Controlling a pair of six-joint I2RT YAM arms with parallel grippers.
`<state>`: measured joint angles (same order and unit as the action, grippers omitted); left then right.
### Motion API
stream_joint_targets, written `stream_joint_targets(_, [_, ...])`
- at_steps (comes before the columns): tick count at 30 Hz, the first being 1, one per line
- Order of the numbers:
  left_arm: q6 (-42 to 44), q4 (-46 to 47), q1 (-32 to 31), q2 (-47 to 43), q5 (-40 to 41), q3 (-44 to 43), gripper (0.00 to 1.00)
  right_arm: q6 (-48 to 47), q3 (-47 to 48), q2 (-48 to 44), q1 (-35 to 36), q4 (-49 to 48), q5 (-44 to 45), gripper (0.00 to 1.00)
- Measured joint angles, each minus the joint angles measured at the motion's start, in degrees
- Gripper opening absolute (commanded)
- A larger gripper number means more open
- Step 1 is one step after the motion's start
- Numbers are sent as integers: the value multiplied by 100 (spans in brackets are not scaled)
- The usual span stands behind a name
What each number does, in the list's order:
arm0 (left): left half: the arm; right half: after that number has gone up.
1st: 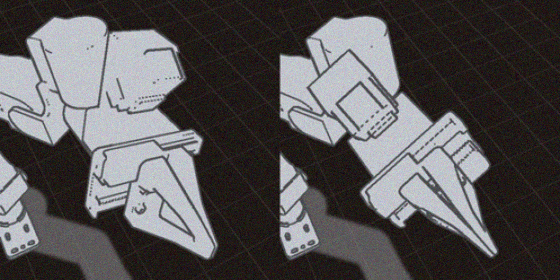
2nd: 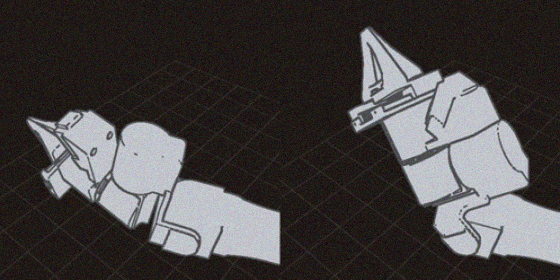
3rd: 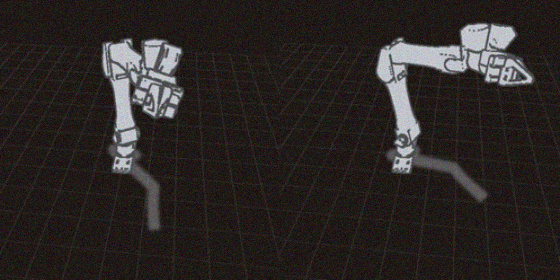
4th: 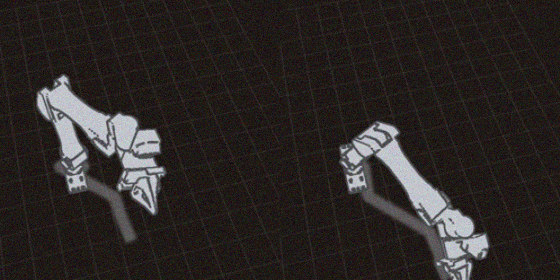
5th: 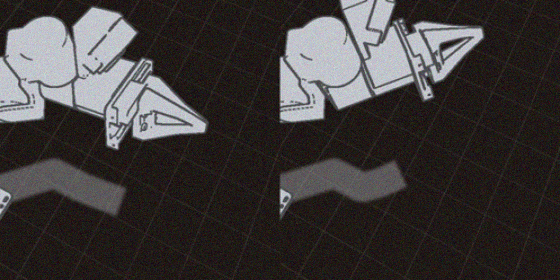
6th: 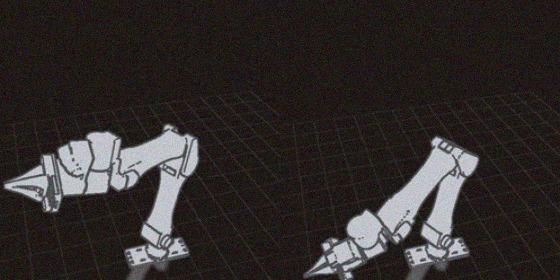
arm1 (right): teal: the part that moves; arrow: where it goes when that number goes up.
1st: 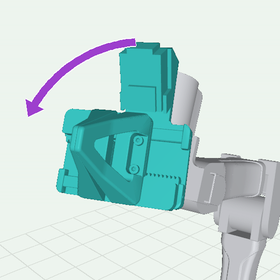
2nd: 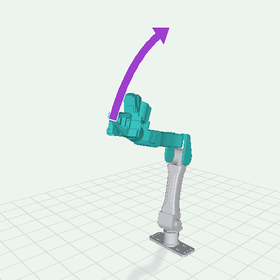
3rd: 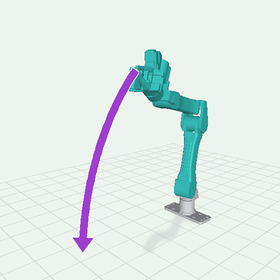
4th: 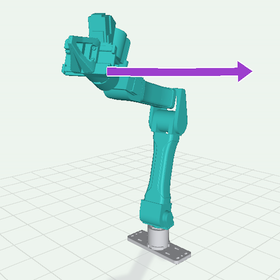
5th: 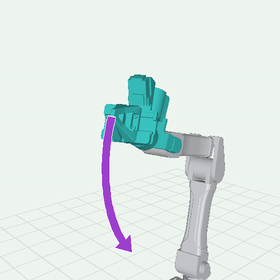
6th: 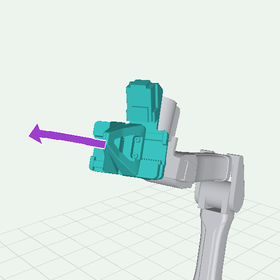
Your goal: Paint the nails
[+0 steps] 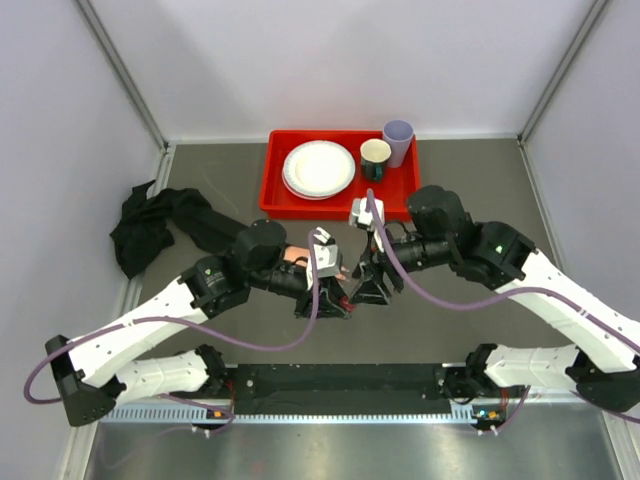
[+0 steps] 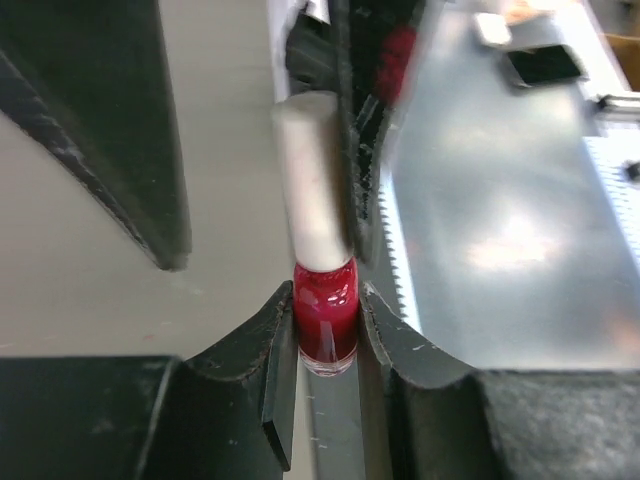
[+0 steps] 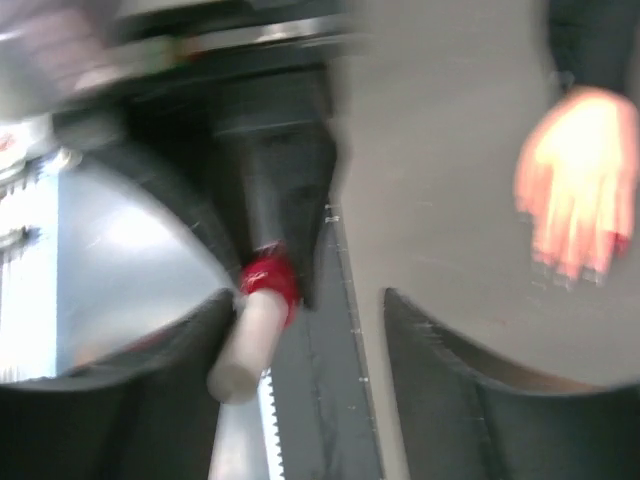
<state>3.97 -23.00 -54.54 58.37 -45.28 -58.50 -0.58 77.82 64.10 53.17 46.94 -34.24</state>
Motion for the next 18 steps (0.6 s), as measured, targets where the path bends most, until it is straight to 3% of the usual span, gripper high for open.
stream_joint_targets(4, [243, 90, -35, -105, 859, 0, 0, 811, 354, 205, -9, 83, 1110, 67])
stream_joint_targets(10, [627, 326, -105, -138, 2542, 122, 0, 2461, 1283, 621, -39, 640, 2817, 61])
stream_joint_targets(13, [774, 468, -105, -138, 3165, 247, 0, 2938, 1532, 748, -46, 691, 3126, 53])
stream_joint_targets(18, [933, 758, -107, -138, 3731, 354, 0, 3421, 1528, 883, -42, 782, 3261, 50])
